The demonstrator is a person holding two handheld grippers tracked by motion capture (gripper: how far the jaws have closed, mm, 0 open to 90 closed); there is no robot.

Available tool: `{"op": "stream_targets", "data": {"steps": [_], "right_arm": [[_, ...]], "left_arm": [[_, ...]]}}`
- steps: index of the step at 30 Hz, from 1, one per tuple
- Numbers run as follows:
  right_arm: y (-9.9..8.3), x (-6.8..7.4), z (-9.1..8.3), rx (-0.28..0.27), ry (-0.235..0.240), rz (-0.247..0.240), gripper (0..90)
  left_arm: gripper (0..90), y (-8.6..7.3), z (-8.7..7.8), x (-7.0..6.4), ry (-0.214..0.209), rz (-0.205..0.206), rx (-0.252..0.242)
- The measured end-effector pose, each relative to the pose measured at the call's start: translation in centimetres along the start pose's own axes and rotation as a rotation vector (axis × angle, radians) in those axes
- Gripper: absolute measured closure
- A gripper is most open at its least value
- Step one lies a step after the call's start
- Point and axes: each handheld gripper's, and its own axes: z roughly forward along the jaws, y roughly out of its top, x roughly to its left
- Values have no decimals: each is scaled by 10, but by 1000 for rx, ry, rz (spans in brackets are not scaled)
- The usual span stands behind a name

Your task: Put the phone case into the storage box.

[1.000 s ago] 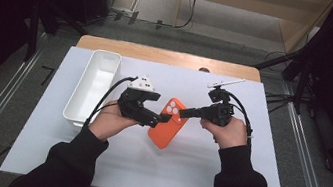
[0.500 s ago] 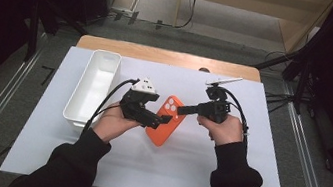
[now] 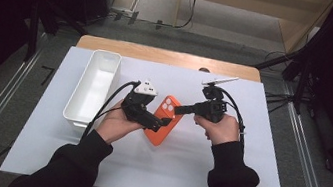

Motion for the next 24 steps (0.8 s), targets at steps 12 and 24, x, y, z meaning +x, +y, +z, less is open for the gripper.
{"op": "stream_targets", "data": {"steps": [12, 24], "right_arm": [[0, -1, 1, -6, -3, 14, 746], [0, 4, 3, -7, -6, 11, 747]], "left_arm": [[0, -1, 9, -7, 36, 23, -7], [0, -3, 20, -15, 75, 9, -11]]}}
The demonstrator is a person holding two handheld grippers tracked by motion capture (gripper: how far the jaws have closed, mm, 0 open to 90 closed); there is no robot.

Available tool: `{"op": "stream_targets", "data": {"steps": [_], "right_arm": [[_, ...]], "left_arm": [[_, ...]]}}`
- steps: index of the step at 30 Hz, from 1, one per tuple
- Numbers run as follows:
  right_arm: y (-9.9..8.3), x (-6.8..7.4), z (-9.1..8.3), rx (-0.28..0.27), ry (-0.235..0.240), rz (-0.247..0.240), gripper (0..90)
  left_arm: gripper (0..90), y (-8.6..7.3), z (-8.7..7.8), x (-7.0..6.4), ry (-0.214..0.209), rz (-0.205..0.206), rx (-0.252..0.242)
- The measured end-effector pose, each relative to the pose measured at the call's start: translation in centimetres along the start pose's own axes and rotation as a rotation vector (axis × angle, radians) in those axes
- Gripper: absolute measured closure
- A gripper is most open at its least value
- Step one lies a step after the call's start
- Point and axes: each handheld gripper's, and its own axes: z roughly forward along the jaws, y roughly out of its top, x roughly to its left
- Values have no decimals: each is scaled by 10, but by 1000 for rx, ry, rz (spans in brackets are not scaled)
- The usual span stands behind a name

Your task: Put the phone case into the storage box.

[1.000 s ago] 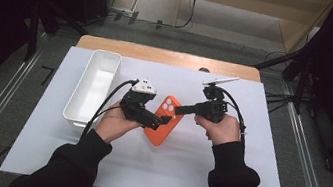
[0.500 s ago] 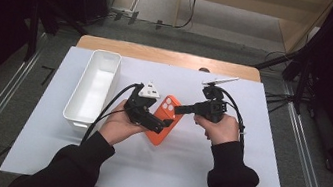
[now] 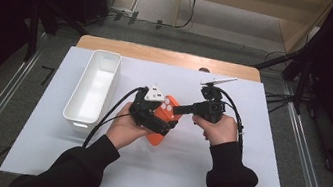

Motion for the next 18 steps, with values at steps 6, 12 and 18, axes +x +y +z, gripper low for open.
{"op": "stream_targets", "data": {"steps": [6, 12, 18], "right_arm": [[0, 1, -1, -2, 2, 7, 747], [0, 3, 0, -4, 7, 10, 746], [-1, 2, 0, -1, 14, 17, 746]], "left_arm": [[0, -3, 5, -4, 13, -1, -11], [0, -3, 6, -7, 36, 4, -31], [3, -3, 8, -7, 30, -6, -24]]}}
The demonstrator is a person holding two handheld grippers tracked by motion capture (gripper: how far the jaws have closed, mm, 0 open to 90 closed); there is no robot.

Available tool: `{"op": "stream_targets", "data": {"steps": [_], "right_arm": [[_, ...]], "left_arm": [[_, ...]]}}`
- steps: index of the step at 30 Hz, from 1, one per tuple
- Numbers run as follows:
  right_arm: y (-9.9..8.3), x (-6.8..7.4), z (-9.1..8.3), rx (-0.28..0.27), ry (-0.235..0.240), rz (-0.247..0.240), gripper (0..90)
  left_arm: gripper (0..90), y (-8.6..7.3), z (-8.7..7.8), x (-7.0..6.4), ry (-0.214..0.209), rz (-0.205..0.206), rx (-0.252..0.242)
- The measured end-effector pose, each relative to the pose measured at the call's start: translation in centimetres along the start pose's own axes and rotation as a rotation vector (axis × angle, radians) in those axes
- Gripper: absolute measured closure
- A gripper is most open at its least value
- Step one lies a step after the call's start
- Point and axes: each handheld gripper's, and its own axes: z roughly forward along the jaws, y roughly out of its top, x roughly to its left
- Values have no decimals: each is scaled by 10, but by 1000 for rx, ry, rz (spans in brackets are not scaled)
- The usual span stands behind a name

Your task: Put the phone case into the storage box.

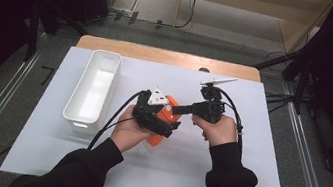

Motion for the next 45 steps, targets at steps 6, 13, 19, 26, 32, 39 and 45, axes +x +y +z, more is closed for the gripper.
{"op": "stream_targets", "data": {"steps": [6, 13, 19, 26, 32, 39, 45], "right_arm": [[0, 0, 0, 2, 3, 8, 746], [0, 0, 3, 6, 8, 10, 747], [-1, 0, 3, 6, 8, 15, 746], [-1, -1, 1, 0, 9, 15, 747], [-1, 0, 1, -3, 14, 15, 746], [-1, 2, 0, 1, 34, 16, 731], [-1, 3, -5, -18, 54, 17, 597]], "left_arm": [[30, 0, 0, -1, 22, 0, -10], [73, -1, 1, -2, 47, 13, -6], [112, -1, 1, -1, 40, 8, -4], [151, 0, 1, -3, 43, 4, -12], [160, 1, -2, -2, 37, 8, -11], [164, 4, -5, -2, 22, 14, 2], [164, 4, -6, -1, 17, 11, 8]]}}
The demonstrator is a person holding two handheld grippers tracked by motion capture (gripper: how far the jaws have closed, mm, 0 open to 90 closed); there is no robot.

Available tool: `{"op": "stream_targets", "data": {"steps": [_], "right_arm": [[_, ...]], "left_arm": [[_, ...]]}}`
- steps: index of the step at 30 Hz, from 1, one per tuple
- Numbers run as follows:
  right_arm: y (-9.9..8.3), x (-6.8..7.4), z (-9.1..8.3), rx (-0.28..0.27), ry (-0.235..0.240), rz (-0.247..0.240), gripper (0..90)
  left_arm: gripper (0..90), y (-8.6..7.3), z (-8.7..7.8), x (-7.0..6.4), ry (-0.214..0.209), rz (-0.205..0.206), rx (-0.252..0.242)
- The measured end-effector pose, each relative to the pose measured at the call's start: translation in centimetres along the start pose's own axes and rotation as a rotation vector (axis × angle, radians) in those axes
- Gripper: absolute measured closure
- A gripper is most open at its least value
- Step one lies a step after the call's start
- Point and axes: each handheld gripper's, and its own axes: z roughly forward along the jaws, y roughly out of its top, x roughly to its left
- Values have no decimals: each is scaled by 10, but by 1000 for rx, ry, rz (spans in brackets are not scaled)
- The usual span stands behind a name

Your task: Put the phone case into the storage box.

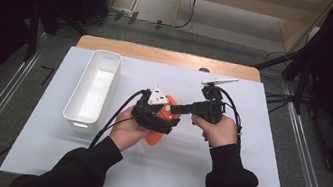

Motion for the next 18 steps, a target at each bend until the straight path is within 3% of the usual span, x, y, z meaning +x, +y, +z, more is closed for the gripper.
{"op": "stream_targets", "data": {"steps": [18], "right_arm": [[-3, -4, -18, -26, -9, -18, 534]], "left_arm": [[163, 3, -7, 8, -43, -24, 21]]}}
